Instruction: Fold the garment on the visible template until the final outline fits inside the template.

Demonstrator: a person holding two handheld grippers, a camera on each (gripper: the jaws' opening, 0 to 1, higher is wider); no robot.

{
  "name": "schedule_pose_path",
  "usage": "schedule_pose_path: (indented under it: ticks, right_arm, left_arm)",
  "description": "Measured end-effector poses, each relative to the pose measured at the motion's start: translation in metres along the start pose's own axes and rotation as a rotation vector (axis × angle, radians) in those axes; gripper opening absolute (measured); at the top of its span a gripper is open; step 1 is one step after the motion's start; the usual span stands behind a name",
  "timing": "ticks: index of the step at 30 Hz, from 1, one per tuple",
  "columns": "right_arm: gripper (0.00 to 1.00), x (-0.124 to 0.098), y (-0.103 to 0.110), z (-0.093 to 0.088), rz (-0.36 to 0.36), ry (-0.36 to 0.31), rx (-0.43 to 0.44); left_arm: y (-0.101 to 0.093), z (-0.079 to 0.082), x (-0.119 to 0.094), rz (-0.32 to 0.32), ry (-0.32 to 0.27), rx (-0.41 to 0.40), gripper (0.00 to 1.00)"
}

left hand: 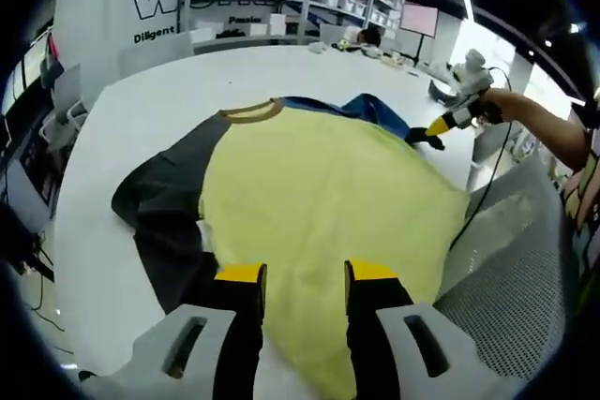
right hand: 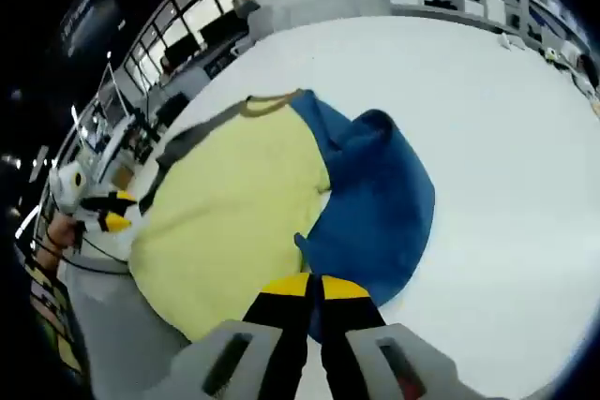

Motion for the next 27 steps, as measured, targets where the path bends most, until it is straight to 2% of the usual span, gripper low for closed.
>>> schedule_pose_path:
  ticks: [3, 8, 11, 12, 15, 17, 19, 22, 27]
  right_arm:
    - [0.0, -0.006, 0.009, 0.02, 0.063, -0.106, 0.113]
    - [0.0, -0.014, 0.01, 0.048, 0.077, -0.25, 0.219]
    - [0.0, -0.015, 0.011, 0.057, 0.096, -0.297, 0.269]
    - [0.0, -0.017, 0.01, 0.066, 0.115, -0.351, 0.327]
    - [0.0, -0.02, 0.009, 0.077, 0.142, -0.417, 0.416]
    - [0.0, -0.022, 0.009, 0.086, 0.167, -0.457, 0.446]
    - [0.0, -0.023, 0.009, 0.088, 0.169, -0.466, 0.452]
    - [0.0, -0.029, 0.003, 0.103, 0.159, -0.547, 0.511]
    - [0.0, -0.041, -0.03, 0.123, 0.065, -0.67, 0.558]
  left_arm:
    - [0.0, 0.0, 0.002, -0.006, 0.002, 0.005, 0.28]
    - [-0.001, -0.001, 0.005, -0.013, 0.001, 0.004, 0.28]
    - [-0.003, -0.001, 0.006, -0.017, 0.004, 0.007, 0.29]
    - [-0.003, -0.003, 0.007, -0.02, 0.007, 0.005, 0.29]
    - [-0.003, -0.005, 0.007, -0.022, 0.013, 0.004, 0.29]
    - [-0.003, -0.006, 0.008, -0.023, 0.014, 0.0, 0.29]
    - [-0.003, -0.007, 0.008, -0.023, 0.016, -0.003, 0.29]
    - [-0.004, -0.008, 0.009, -0.033, 0.02, 0.002, 0.29]
    - [-0.004, -0.009, 0.01, -0.033, 0.023, -0.002, 0.29]
Point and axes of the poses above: the point that each gripper's makers call its tool centre point, and the gripper's own axes: x roughly forward along the fingers, y roughly to its left, z roughly out of its top, the point moved 6 cm from there along -x, roughly backward along the fingers, and after that the axes turned 14 degrees about -y, right-handed, at the moved point
